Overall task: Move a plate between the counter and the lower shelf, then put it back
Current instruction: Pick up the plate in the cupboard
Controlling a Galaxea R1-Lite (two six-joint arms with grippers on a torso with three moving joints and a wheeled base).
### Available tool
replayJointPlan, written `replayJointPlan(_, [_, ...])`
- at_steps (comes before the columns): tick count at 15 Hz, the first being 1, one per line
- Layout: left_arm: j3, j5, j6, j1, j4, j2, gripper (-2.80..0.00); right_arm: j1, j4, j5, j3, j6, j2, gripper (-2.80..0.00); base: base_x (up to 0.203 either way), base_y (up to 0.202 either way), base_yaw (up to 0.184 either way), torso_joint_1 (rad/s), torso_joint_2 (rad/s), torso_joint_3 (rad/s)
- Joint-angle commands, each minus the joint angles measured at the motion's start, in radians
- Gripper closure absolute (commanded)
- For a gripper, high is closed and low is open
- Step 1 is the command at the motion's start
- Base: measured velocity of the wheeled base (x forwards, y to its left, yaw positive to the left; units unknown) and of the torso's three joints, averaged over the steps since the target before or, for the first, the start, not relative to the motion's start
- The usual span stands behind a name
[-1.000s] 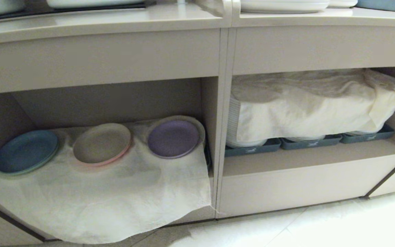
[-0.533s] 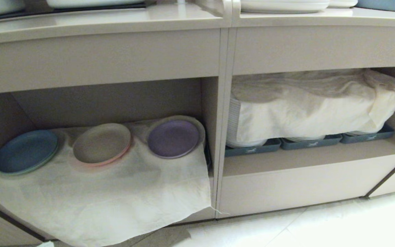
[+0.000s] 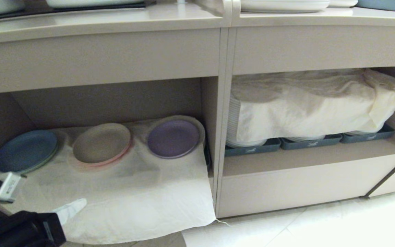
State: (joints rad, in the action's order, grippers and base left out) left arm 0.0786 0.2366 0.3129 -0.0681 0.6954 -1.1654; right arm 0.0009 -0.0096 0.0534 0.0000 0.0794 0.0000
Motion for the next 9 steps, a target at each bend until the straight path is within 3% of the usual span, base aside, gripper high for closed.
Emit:
replayJointPlan(1, [-0.006,-0.034,0.024,-0.057,0.166,-0.209,0.00,-0.001,-0.001,0.000,0.000,0.000,0.000,0.00,0.000,0.000,0.000,0.000,0.00,0.000])
replayJointPlan(3, [0.011,-0.104,0.081,-0.142,0.305,-0.328,0.00,0.000,0.000,0.000,0.000,0.000,0.001,0.00,0.000,0.000,0.000,0.000,0.00,0.000])
replayJointPlan(6, [0.072,-0.259,0.160,-0.248,0.428,-0.497,0.00,0.001,-0.001,0.000,0.000,0.000,0.002,0.00,0.000,0.000,0.000,0.000,0.00,0.000])
replayJointPlan(9, [0.154,-0.310,0.219,-0.285,0.457,-0.582,0.00,0.001,-0.001,0.000,0.000,0.000,0.000,0.00,0.000,0.000,0.000,0.000,0.00,0.000])
